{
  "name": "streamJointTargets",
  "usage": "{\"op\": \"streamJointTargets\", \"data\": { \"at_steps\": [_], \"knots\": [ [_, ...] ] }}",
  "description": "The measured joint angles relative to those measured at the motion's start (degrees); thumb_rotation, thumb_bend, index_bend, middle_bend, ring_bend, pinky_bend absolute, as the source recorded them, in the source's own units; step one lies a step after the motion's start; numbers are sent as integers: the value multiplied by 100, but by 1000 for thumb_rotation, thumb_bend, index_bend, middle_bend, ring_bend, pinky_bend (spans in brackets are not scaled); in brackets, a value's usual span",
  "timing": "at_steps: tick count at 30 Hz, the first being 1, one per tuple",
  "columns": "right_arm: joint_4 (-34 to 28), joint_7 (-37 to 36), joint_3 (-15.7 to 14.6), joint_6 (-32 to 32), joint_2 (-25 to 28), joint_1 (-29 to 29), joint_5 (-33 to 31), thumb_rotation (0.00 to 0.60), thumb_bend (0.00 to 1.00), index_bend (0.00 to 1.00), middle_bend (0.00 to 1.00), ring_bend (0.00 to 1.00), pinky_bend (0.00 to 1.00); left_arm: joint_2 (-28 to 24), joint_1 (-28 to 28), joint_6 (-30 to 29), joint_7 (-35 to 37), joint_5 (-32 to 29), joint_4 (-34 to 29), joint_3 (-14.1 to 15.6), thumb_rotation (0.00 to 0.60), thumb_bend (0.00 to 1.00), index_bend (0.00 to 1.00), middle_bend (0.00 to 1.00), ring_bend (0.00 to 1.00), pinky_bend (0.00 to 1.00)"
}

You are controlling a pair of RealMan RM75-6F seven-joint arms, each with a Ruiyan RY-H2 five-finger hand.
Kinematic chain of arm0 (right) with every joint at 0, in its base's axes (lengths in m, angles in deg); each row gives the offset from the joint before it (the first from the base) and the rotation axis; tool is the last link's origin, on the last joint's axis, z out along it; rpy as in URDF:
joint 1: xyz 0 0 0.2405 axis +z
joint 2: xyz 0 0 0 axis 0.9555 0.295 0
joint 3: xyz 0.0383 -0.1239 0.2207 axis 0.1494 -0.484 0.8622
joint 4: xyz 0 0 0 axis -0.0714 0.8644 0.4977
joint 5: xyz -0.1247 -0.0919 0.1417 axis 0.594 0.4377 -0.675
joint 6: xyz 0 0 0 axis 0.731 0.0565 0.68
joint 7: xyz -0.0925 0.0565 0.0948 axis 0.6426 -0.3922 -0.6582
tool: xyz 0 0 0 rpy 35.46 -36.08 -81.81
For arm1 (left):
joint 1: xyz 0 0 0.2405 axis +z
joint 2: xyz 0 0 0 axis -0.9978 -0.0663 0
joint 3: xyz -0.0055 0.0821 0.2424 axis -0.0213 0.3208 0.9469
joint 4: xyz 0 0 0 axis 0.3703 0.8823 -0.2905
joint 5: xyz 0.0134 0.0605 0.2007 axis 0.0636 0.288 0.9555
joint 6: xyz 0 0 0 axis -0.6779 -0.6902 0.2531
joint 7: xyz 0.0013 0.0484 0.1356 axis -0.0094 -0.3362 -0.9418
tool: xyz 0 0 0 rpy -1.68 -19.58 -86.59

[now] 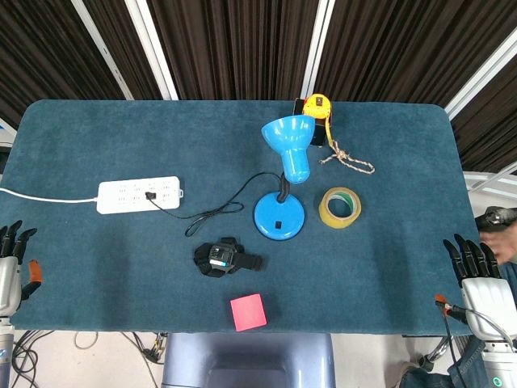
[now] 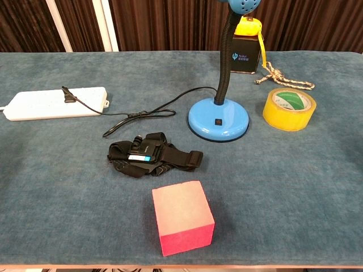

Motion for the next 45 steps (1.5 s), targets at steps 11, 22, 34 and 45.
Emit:
{"op": "streamJointTargets", "data": {
  "at_steps": [11,22,34,45],
  "knots": [
    [-47,-18,-10,-42,19,-2,-30,600,244,0,0,0,0,-2,3,-14,12,14,0,-4,600,638,162,28,0,0],
    [-78,-33,-8,-45,26,-8,-44,600,244,0,0,0,0,-3,5,-3,14,-2,-1,-1,600,639,162,28,0,0],
    [-395,-79,-24,-389,163,203,60,600,244,0,144,258,108,2,-10,32,2,-56,-41,-17,600,639,162,28,0,0],
    [-1346,509,383,-2216,439,1295,-964,600,319,0,461,601,386,-6,-21,68,-12,-93,-70,-14,600,639,162,28,0,0]
  ]
}}
